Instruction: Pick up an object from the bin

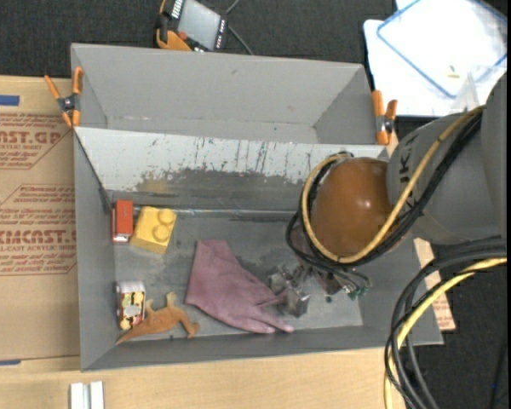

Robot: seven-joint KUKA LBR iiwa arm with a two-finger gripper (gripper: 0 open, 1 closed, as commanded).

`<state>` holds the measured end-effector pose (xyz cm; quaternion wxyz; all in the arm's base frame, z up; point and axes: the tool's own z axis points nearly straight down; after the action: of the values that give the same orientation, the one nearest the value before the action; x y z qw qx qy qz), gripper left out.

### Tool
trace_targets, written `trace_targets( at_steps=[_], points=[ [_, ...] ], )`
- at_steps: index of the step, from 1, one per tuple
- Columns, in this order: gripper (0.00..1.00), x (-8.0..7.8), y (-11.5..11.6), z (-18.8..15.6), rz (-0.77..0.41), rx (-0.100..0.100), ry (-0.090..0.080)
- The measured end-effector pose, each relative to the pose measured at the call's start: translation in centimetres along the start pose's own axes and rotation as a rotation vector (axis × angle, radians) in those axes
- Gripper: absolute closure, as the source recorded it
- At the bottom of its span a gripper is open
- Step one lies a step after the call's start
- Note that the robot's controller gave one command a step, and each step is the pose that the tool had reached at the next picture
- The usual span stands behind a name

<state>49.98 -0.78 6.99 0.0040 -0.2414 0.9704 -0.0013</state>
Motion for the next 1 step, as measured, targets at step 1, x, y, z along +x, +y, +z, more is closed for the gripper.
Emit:
trace_targets(
  at_steps=[1],
  points=[
    [1.00, 0.00, 0.00, 0.00, 0.000, 0.000, 0.000]
  ],
)
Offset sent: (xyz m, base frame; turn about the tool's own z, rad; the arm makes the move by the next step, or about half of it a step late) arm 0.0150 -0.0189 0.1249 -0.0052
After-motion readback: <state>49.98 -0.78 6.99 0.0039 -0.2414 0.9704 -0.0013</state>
